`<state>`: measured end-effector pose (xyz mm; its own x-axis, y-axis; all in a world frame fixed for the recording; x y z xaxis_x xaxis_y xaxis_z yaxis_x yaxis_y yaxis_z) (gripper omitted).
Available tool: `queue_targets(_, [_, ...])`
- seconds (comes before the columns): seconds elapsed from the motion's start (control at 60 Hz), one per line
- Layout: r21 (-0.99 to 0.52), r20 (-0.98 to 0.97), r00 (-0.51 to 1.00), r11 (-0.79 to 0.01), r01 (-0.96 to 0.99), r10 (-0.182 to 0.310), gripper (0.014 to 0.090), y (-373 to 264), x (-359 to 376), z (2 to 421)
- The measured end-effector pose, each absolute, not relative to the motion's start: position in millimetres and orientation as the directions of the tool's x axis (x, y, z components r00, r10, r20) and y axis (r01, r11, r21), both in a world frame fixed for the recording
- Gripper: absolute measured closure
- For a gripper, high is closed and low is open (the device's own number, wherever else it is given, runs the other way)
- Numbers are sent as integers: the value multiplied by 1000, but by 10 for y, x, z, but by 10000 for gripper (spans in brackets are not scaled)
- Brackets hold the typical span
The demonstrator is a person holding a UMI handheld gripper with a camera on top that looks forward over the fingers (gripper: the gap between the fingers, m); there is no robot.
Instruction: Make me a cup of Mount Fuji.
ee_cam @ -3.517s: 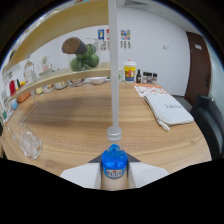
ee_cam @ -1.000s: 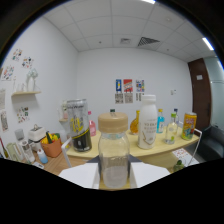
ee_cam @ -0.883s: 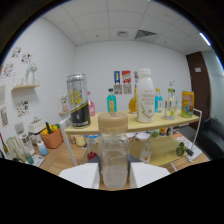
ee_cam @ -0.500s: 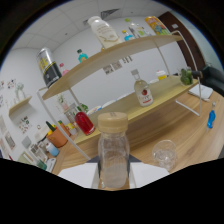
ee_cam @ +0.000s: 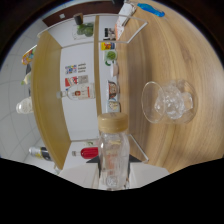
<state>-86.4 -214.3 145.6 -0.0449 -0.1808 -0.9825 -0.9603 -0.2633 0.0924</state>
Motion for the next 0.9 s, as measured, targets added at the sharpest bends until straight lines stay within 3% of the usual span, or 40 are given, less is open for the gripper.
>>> queue_targets(0.183, [353,-931,-315,-229,-907,-186,641,-2104,-802,1495])
queue_targets(0.417, [348,-933,-307,-242,-906,-190,642,-2132,-803,1494])
queue_targets(0.533, [146,-982,-106,-270,-952,-160,639,-2161,-796,1605])
queue_targets(0.65, [-256,-957,283,-267,-929,-67,641,-2178,-723,1876])
queue_targets(0.767, [-652,-740,672,-240,-719,-3,640,-2145,-708,2064])
queue_targets(0.9, [-895,-395,918,-236,-378,29,642,-2075,-786,1918])
